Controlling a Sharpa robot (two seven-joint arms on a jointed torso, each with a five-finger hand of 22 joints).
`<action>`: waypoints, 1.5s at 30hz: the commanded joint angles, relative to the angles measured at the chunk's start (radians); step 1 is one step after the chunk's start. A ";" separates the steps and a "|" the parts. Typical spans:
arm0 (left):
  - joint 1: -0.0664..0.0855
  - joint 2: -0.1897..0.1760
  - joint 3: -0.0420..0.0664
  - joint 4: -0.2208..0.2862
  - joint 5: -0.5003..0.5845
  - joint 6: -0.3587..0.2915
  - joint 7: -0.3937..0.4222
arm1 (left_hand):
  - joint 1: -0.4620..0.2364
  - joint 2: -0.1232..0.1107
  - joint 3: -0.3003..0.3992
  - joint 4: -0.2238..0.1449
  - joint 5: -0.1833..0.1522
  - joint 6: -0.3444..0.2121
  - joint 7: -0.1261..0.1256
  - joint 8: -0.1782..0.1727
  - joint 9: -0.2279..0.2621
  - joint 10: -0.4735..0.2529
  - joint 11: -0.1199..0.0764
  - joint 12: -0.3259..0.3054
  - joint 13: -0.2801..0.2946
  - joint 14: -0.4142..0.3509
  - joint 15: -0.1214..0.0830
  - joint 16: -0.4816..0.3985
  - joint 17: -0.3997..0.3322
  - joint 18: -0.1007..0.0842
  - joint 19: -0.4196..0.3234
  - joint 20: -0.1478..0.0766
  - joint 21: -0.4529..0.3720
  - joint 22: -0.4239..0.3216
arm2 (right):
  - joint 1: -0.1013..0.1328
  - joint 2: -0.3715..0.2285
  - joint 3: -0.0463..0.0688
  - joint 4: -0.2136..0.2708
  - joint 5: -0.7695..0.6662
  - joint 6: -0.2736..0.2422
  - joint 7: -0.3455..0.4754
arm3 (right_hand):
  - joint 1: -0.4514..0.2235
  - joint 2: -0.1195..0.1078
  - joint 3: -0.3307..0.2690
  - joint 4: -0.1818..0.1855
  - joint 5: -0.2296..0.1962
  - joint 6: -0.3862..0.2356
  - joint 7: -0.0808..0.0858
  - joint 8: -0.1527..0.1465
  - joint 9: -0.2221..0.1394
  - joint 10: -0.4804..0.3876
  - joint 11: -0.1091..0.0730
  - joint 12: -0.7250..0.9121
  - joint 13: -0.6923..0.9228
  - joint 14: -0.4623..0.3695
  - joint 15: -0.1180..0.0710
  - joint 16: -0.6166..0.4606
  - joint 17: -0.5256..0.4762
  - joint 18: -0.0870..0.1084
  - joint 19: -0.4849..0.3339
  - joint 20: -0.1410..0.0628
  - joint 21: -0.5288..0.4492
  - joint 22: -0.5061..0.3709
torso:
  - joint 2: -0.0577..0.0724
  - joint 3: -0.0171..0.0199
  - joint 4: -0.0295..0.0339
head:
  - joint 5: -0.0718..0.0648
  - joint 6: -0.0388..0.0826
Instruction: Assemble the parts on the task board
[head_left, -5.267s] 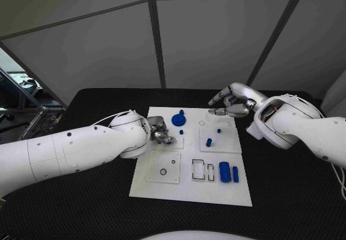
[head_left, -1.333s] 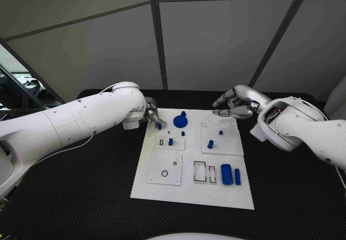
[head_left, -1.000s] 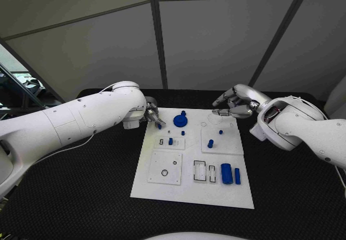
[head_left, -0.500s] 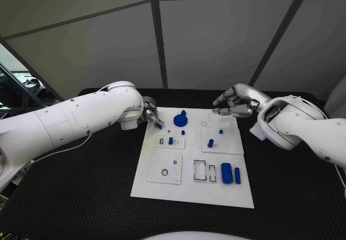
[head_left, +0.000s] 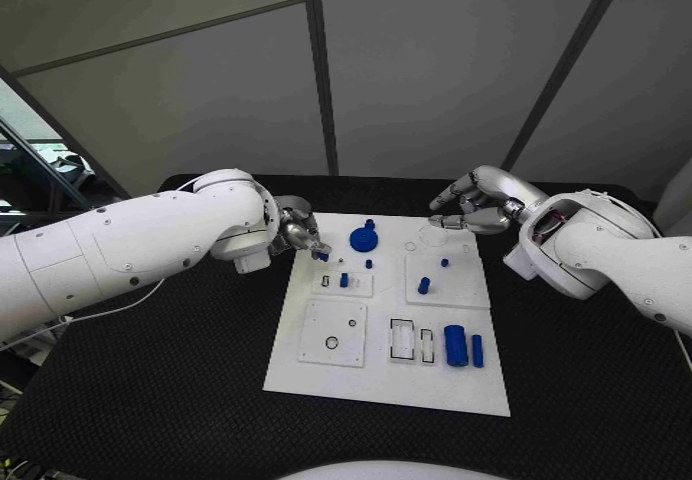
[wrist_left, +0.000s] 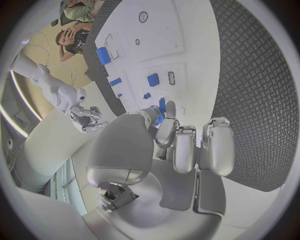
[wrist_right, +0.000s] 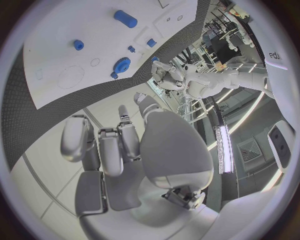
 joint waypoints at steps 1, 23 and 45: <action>-0.012 -0.018 -0.001 0.039 -0.027 -0.094 0.015 | -0.014 -0.007 0.117 -0.104 0.003 -0.003 -0.005 0.004 0.003 0.009 -0.001 -0.003 -0.002 0.080 -0.005 0.003 0.176 -0.001 0.007 0.002 0.004 0.129 | 0.002 0.001 0.001 0.000 -0.002 0.000 0.009 | -0.003 0.000 0.002 0.003 0.007 0.007 -0.002 0.004 -0.002 -0.008 -0.002 -0.005 0.036 0.079 -0.007 -0.006 0.151 0.017 -0.006 -0.001 -0.004 -0.002 | 0.001 0.0001 -0.0001 | 0.003 0.001; -0.096 -0.040 -0.002 0.117 -0.217 -0.136 0.013 | -0.034 -0.046 0.186 -0.130 0.003 0.001 -0.008 0.016 0.010 0.017 -0.004 -0.004 -0.005 0.081 -0.008 0.004 0.177 -0.003 0.014 -0.001 0.010 0.138 | 0.002 -0.002 0.001 0.000 -0.002 0.002 0.010 | -0.003 0.000 0.003 0.004 0.012 0.007 -0.002 0.004 -0.002 -0.009 -0.002 -0.006 0.035 0.079 -0.007 -0.006 0.151 0.017 -0.006 -0.001 -0.005 -0.002 | 0.003 -0.0005 -0.0030 | 0.009 -0.004; -0.098 -0.034 -0.002 0.114 -0.233 -0.064 -0.014 | -0.037 -0.065 0.210 -0.142 0.004 0.004 -0.009 0.019 0.012 0.018 -0.006 -0.009 -0.011 0.081 -0.009 0.004 0.177 -0.004 0.016 -0.002 0.012 0.141 | 0.002 -0.002 0.001 0.000 -0.002 0.002 0.011 | -0.003 0.000 0.003 0.004 0.012 0.007 -0.002 0.004 -0.002 -0.009 -0.002 -0.006 0.035 0.079 -0.007 -0.006 0.151 0.017 -0.006 -0.001 -0.005 -0.002 | 0.002 -0.0007 -0.0031 | 0.016 -0.011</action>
